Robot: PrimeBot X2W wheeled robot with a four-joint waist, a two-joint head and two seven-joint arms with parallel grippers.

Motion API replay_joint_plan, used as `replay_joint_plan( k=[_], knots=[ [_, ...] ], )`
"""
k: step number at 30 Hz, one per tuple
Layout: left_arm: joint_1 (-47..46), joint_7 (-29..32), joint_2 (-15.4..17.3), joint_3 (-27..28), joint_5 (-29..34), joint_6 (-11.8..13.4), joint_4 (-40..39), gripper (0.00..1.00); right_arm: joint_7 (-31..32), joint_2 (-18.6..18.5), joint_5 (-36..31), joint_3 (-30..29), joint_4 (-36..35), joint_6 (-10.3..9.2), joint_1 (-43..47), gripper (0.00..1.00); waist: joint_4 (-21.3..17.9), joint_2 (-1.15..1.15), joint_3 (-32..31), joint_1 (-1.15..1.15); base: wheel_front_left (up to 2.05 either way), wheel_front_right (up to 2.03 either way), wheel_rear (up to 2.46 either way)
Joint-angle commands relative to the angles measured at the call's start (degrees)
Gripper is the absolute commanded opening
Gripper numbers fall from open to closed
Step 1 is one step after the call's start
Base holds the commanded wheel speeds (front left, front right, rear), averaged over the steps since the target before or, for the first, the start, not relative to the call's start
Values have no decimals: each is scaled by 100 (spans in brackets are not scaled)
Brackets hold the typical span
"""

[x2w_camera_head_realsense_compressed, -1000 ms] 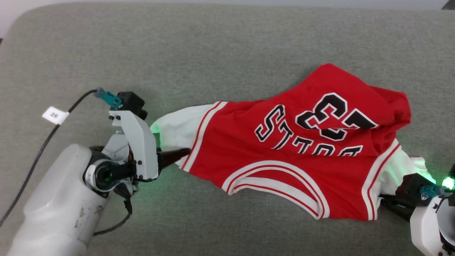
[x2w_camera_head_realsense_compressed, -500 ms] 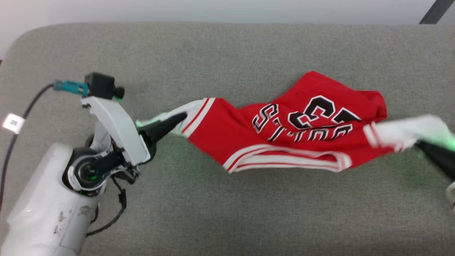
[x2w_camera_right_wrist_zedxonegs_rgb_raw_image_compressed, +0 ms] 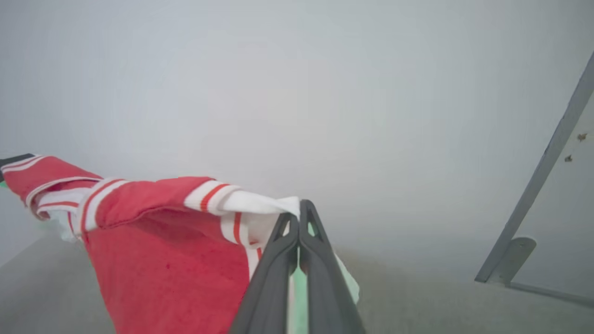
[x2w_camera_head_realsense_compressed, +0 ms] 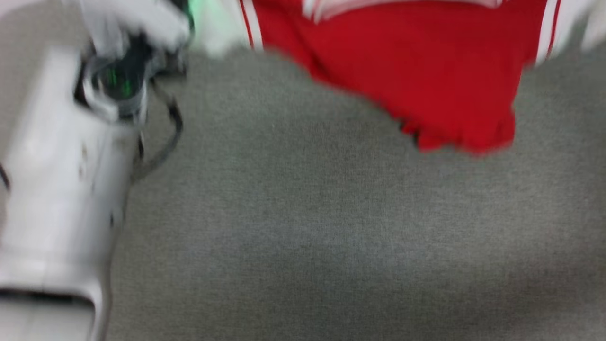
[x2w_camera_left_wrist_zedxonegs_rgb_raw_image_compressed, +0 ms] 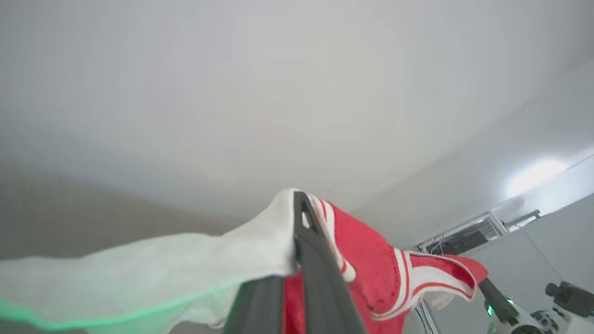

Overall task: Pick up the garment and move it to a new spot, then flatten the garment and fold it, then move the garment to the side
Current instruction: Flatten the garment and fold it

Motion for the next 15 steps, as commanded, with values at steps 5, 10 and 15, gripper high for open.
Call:
replay_joint_plan(
  k=[5, 10, 15],
  knots=[
    [-1685, -1051, -206, 91, 528, -138, 1058, 0, 195, 898, -571, -278, 1266, -11, -1817, 0, -70, 0, 784, 0, 0, 0, 0],
    [-2980, -1754, -400, 186, 633, -379, 1820, 0, -269, 1444, -1113, -520, 2309, -11, -3120, 0, -37, 0, 887, 0, 0, 0, 0],
    [-3519, -2009, -555, 269, 403, -537, 2228, 0, -631, 1611, -1306, -425, 2706, -11, -3518, 0, 31, 0, 791, 0, 0, 0, 0]
  ],
)
